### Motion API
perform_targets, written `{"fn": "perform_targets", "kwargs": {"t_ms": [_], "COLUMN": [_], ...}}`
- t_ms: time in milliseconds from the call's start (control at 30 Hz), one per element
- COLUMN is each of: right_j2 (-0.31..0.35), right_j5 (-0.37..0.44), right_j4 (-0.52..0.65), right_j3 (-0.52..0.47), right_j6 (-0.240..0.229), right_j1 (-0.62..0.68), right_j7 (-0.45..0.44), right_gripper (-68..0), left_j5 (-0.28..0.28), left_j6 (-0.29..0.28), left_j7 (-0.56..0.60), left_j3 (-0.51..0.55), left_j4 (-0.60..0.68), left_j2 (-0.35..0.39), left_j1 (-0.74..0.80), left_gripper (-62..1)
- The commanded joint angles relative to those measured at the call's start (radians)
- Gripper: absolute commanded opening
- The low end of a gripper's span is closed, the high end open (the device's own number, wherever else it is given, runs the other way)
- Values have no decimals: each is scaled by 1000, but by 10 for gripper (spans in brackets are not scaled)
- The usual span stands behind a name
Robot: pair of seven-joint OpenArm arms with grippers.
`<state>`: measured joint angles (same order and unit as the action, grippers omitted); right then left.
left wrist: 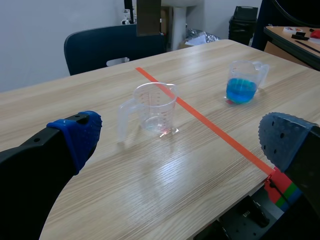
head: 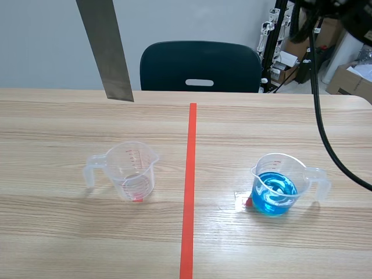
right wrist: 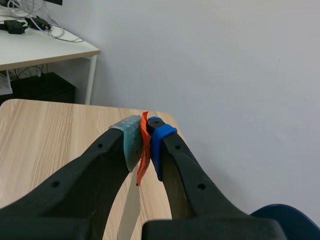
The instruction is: Do the redox reaction experiment. move the plate over the left beaker
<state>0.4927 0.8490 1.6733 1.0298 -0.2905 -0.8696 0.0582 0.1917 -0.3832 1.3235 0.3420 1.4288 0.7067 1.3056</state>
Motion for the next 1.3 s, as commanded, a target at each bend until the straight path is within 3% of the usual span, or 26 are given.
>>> {"fn": "perform_targets", "kwargs": {"t_ms": [0,167,600,1267], "right_j2": [-12,-41,-41,-41], "right_j5": [38,66,79,75], "right_j4": [7,7,7,7], "right_j3": [4,37,87,87], "right_j6": [7,7,40,40], "right_j1": [-31,-54,-95,-93], "right_j7": [-3,42,36,37], "right_gripper": [-671,-671,-671,-671], "left_j5": [6,7,7,8], "left_j6": [9,34,82,83], "left_j7": [34,48,72,72], "left_j3": [8,8,8,8], "left_j4": [14,14,14,14], "left_j2": [-16,-17,-30,-31], "left_j1": [11,11,11,11], "left_gripper": [14,14,14,14]}}
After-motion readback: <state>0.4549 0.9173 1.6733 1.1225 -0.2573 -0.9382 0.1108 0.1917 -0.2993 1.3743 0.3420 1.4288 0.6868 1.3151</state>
